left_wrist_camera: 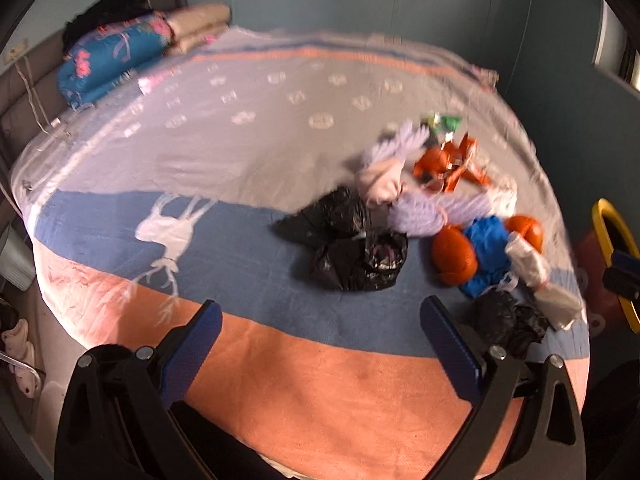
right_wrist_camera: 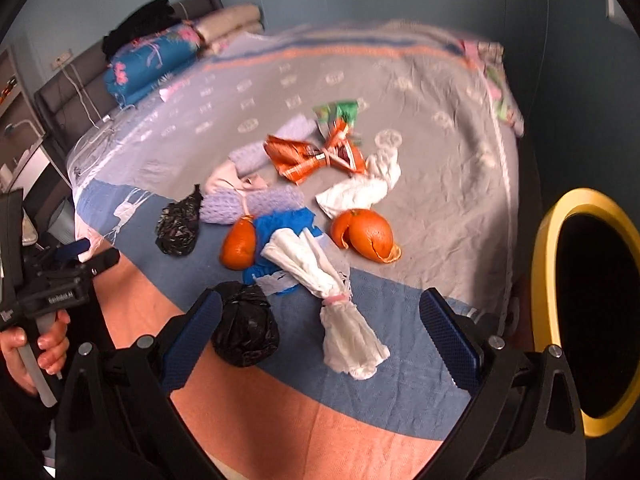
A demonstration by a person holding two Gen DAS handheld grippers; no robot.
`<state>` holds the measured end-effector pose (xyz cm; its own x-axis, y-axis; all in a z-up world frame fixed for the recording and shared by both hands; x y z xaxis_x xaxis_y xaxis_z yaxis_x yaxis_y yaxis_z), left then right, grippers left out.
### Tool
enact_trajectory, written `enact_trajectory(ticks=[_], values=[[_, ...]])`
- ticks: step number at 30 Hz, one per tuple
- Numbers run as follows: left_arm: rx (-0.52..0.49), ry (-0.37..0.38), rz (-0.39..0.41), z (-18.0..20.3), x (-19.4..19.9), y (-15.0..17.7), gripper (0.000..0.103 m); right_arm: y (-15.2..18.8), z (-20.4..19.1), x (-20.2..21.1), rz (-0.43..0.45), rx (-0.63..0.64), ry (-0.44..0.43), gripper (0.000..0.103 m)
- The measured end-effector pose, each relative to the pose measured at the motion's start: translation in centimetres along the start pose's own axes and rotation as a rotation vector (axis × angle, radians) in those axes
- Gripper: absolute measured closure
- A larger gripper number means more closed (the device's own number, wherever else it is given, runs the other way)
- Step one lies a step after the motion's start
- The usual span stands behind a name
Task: Collect trash
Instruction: 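Grasp the black plastic bag with the left tool while the right tool grasps the white tissue bundle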
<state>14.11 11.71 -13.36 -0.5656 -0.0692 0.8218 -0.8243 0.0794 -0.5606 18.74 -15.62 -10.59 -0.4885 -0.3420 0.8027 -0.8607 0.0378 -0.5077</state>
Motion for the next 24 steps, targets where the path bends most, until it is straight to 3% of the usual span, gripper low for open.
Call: enact_trajectory(ticks=[6,9,14,16,19,24], values=[[0.01,0.045,-0.087,0.9,-3.2,-2.1,0.007,-0.5,0.0,-2.9,-0.012,0.055,-0.044,0.008],[0.029,0.063,-0.1,1.2,-4.5,-2.9,0.007,-0.1,0.4,-4.0,0.0,0.09,-0.013,0.008],[0.078,0.03,-0.046,0.8,-6.4,-2.9,0.007,0.6,0.9,-4.3,0.023,0.145,-0.004,0.009],[0.083,-0.009,-0.027,0.5,-6.9,-2.7,0.007,0.7,0.9,-4.4,0.045,0.176,0.005,0.022],[0.053,-0.01,-0.049,0.3,-8.1,-2.9,0.007,0.8,1.0,-5.2,0.051,0.222,0.049,0.025],[0.047,0.071,-0.059,0.9,-9.5,-3.5,0.007,0.8,0.5,-6.5,0.024,0.237,0.053,0.027]])
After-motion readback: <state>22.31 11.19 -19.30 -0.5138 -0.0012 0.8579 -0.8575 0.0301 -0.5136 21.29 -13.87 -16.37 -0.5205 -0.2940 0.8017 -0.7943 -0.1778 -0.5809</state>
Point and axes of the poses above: each gripper's, at about its wrist camera, not at the fingertips, and x roughly against the way its jaws point, z to its right, y to its underside, the point moved 8 cm from there along -x, roughly the way its jaws point, and after that the axes turned 14 degrees about -x, right-handed, at the moved point
